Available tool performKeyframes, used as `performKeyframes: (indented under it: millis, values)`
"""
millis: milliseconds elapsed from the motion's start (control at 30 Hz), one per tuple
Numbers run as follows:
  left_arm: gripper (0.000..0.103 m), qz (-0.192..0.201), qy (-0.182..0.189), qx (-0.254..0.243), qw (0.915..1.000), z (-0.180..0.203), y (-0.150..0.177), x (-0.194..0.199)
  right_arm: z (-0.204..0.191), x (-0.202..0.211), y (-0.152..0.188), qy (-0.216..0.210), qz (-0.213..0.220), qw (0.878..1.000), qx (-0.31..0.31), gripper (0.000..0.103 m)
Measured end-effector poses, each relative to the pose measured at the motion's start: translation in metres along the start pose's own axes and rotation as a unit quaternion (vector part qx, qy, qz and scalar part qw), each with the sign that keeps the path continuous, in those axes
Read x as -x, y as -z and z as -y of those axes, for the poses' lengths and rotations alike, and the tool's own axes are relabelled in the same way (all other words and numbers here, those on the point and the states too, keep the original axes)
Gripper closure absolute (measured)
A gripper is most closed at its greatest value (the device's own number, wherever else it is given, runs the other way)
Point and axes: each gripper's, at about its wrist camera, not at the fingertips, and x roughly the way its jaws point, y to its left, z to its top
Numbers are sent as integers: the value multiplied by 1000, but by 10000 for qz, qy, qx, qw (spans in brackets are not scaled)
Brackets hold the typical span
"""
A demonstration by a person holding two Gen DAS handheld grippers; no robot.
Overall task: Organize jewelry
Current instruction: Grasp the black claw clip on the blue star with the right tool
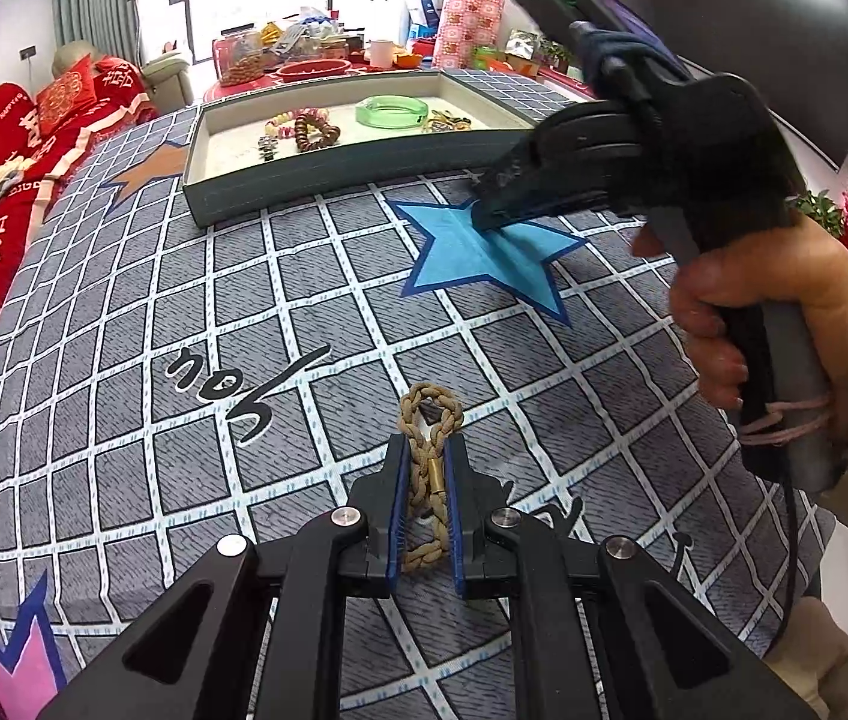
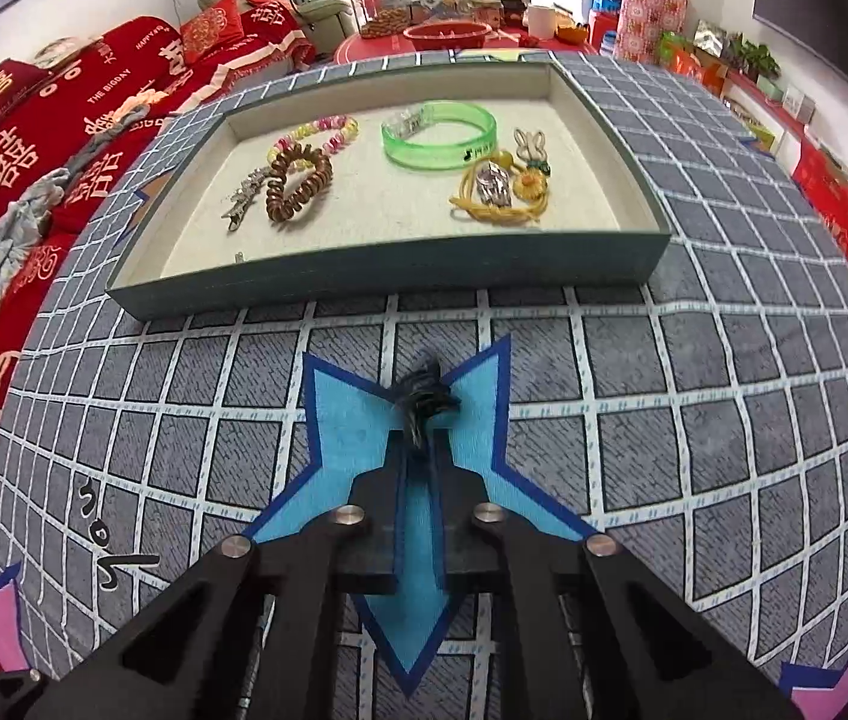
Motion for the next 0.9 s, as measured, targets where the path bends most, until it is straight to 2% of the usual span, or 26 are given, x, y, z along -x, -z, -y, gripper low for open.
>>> performKeyframes:
  millis: [333,400,433,467,533,900]
  values:
    - [78,18,-52,59,10000,-5,-4,-2,25,15,6,-737,-18,9965,-392,97]
    - [78,26,-61,48,10000,-5,-4,-2,27,17,5,-674,19,9969,-408,95]
    - [78,30,-65,48,10000,-6,-4,-2,27,17,5,-640,18,9971,-411,85]
    - [78,34,-69,59,10000,-6,-5,-2,27,17,4,-625,21,9972,-411,66]
    - [78,44,-80,80,9999,-8,-5,-1,28,17,3,-596,62,9974,-412,44]
    - [78,19,-155,187,9997,-15,-9,-5,12,-2,-12,-240,131,9995,-176,44]
